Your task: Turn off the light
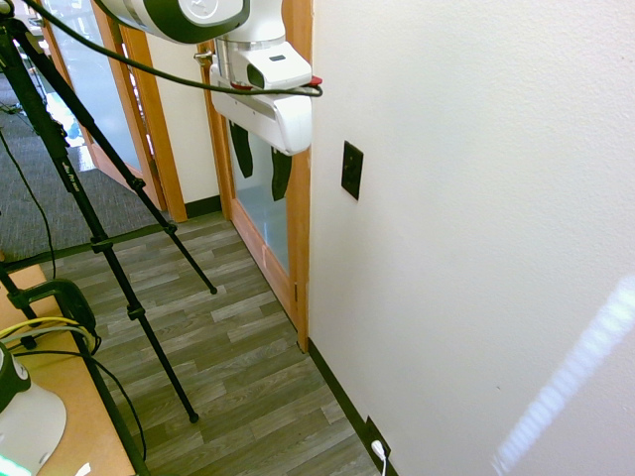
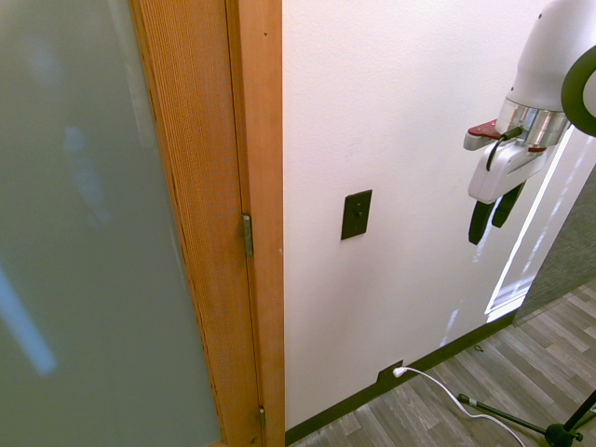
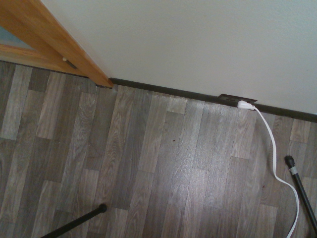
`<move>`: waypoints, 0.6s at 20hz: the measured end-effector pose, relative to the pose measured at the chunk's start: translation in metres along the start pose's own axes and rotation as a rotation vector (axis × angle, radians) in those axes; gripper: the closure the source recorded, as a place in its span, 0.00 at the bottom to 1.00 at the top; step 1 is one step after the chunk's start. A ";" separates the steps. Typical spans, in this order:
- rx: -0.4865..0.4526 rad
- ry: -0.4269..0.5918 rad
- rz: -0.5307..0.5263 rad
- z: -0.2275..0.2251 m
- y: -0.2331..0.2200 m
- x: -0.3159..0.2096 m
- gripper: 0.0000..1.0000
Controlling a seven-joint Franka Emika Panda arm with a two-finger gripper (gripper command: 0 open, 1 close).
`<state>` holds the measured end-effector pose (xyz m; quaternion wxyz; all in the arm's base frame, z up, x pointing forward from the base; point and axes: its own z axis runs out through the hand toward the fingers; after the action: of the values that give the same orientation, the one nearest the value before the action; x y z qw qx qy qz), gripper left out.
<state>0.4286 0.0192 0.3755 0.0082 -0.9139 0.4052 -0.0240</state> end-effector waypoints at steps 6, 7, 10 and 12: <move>0.059 0.056 0.029 0.004 -0.030 -0.007 0.00; 0.073 0.087 0.053 0.005 -0.043 -0.009 0.00; 0.114 0.150 0.113 0.011 -0.077 -0.005 0.00; 0.141 0.188 0.143 0.017 -0.100 0.008 0.00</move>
<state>0.5090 0.0808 0.3623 0.0362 -0.8736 0.4656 -0.1372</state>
